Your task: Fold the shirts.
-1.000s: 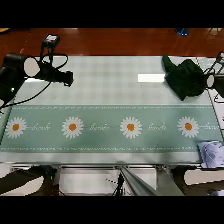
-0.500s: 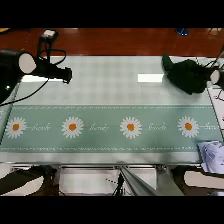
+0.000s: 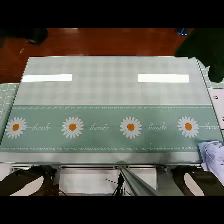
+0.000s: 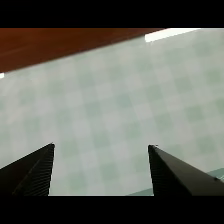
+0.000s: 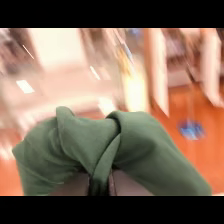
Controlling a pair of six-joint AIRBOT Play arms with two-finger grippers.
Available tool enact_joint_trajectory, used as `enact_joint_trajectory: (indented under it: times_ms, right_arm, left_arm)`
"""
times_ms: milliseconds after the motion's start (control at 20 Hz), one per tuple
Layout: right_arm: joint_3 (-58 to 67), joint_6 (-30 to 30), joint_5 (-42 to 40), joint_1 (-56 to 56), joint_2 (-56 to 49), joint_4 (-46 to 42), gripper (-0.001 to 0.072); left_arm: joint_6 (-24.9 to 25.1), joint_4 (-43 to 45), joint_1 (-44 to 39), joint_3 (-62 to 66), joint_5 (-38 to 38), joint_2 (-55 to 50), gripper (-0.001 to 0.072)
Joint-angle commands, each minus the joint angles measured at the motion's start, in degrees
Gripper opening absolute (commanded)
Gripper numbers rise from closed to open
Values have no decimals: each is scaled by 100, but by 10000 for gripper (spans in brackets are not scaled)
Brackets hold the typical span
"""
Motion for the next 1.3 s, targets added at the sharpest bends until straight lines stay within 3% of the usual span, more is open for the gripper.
enact_joint_trajectory:
  times_ms: [0,150,250,350,600,900,950,1000,1050,1250]
  right_arm:
    - [4,-68,682,531,1108,485,28]
    - [4,-625,1884,957,1169,1537,27]
    - [2,-1342,2610,1436,791,2859,27]
    - [2,-1591,3115,2153,122,3416,27]
    - [-9,-1591,2699,4083,-1856,2247,27]
    - [-9,-1591,2988,4509,-3773,2070,33]
    - [-7,-1593,2966,4507,-3976,2070,167]
    - [-7,-1593,2957,4476,-4061,2050,389]
    - [4,-1591,3018,4387,-4048,2024,505]
    - [116,-1679,4026,3563,-3353,765,520]
  left_arm:
    - [-35,-162,-4,494,-586,557,710]
    - [-52,-203,-4,494,-1438,800,710]
    - [-50,-225,-4,452,-1943,798,709]
    - [-48,-343,-2,262,-2068,800,709]
    - [-44,-859,-4,-645,-2057,802,709]
    - [85,-1784,-4,-2583,-1381,802,709]
    - [133,-1910,-2,-2924,-1189,800,709]
    - [138,-1985,-4,-3257,-1012,800,708]
    - [249,-2004,-2,-3591,-868,798,708]
    - [566,-2083,-2,-4885,-612,798,708]
